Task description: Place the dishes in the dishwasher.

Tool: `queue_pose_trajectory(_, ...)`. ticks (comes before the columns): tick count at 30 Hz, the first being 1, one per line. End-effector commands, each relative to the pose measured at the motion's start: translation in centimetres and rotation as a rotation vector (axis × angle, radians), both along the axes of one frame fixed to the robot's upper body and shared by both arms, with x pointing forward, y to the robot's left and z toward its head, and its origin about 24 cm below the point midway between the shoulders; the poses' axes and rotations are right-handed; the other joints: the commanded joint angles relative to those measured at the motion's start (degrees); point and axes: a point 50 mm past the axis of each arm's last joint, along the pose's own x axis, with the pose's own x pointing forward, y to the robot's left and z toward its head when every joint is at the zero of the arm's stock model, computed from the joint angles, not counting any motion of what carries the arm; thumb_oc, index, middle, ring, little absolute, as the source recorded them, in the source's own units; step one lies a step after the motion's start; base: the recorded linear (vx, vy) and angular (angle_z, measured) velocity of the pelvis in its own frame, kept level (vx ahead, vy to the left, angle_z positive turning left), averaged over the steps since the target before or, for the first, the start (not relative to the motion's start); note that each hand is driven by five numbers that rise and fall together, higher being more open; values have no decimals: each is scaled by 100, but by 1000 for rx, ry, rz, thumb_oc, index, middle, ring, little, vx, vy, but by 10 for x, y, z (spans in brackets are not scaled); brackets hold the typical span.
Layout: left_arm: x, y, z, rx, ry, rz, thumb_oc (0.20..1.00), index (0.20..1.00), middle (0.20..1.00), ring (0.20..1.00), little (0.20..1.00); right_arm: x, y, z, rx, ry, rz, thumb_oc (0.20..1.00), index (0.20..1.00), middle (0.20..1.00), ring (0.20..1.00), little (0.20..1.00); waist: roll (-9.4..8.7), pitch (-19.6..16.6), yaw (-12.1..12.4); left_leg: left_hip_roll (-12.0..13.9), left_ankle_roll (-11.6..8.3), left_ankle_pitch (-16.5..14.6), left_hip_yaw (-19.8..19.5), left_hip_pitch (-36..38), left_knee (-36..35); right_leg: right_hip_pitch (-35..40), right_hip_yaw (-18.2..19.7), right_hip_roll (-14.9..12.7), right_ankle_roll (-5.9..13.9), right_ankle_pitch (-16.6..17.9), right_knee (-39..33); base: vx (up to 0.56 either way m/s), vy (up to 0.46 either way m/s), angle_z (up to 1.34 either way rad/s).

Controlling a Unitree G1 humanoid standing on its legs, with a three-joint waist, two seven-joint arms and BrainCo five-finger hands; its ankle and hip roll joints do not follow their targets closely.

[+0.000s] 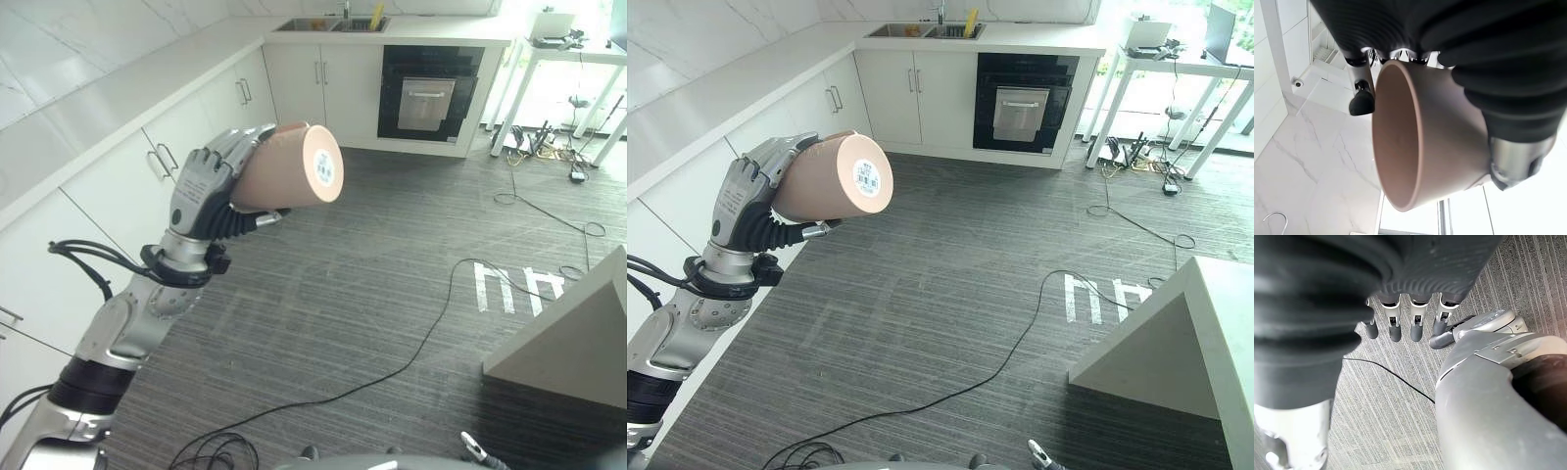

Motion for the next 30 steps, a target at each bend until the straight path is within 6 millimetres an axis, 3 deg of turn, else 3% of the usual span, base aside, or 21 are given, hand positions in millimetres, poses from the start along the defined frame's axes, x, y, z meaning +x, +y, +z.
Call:
queue_pose_trajectory(1,43,24,25,-61,62,178,200,200,200,200,200,73,15,16,36,-219,195,1000,1000,1000,1000,1000,60,257,-223,-358,130,-409,267,69,39,-315,-25,-295,693,-283,521,28,-108,-7)
queue_pose_trajectory(7,43,27,21,-49,112,209,200,200,200,200,200,47,-3,9,-39,-106,124,1000,1000,1000,1000,1000,89,104,-271,-259,75,-450,300,284,29,-4,-8,-184,626,-362,375,48,-120,-10)
queue_pose_trajectory(12,42,26,27,-23,113,218,200,200,200,200,200,26,-4,2,-66,30,205,1000,1000,1000,1000,1000,49,51,-287,-65,-79,-426,385,295,225,123,-15,-61,518,-431,323,23,-201,1)
queue_pose_trajectory(14,41,25,27,-12,107,225,200,200,200,200,200,26,-6,3,-66,40,225,1000,1000,1000,1000,1000,-23,98,-287,-57,-82,-634,431,122,839,66,-14,-96,471,-455,431,18,-213,15)
queue_pose_trajectory(15,39,24,27,-7,100,224,200,200,200,200,200,28,-9,4,-75,36,239,1000,1000,1000,1000,1000,-160,203,-242,-106,-61,-748,461,-217,1730,33,10,-194,398,-448,542,12,-231,16)
queue_pose_trajectory(17,38,25,30,-5,94,215,200,200,200,200,200,28,-12,5,-88,33,245,1000,1000,1000,1000,1000,-258,344,-170,-54,-92,-612,385,-878,2853,45,40,-213,294,-442,615,53,-200,17)
queue_pose_trajectory(18,37,28,35,-7,90,208,200,200,200,200,200,28,-14,5,-85,32,228,1000,1000,1000,1000,1000,-177,463,-99,3,-153,-249,342,-1406,3086,116,53,-57,215,-484,656,168,-88,21)
queue_pose_trajectory(19,36,30,38,-9,87,206,200,200,200,200,200,28,-15,6,-82,33,222,1000,1000,1000,1000,1000,-111,494,-61,54,-195,-56,370,-1504,2824,179,44,18,208,-532,657,335,41,37)
queue_pose_trajectory(21,34,33,37,-18,84,206,200,200,200,200,200,30,-16,6,-86,36,226,1000,1000,1000,1000,1000,84,502,41,327,-357,539,522,-1580,1485,435,4,172,241,-712,584,487,224,14)
queue_pose_trajectory(23,32,32,31,-39,84,206,200,200,200,200,200,33,-18,7,-94,38,211,1000,1000,1000,1000,1000,134,513,159,538,-501,1072,494,-1724,554,694,47,118,274,-830,520,532,296,-31)
queue_pose_trajectory(26,36,32,25,-50,90,212,200,200,200,200,200,36,-21,9,-106,36,197,1000,1000,1000,1000,1000,204,479,126,648,-512,1125,727,-1763,500,703,-94,-3,315,-1060,834,514,342,-35)
queue_pose_trajectory(28,33,36,22,-38,122,204,200,200,200,200,200,27,-18,5,-116,69,138,1000,1000,1000,1000,1000,134,360,346,224,-324,728,237,-1842,958,1020,82,-141,400,-1518,1304,783,429,-25)
queue_pose_trajectory(30,33,35,23,-29,126,192,200,200,200,200,200,23,-15,4,-111,73,119,1000,1000,1000,1000,1000,92,292,371,136,-268,650,238,-1796,972,1126,84,-176,459,-1572,1325,370,201,-68)
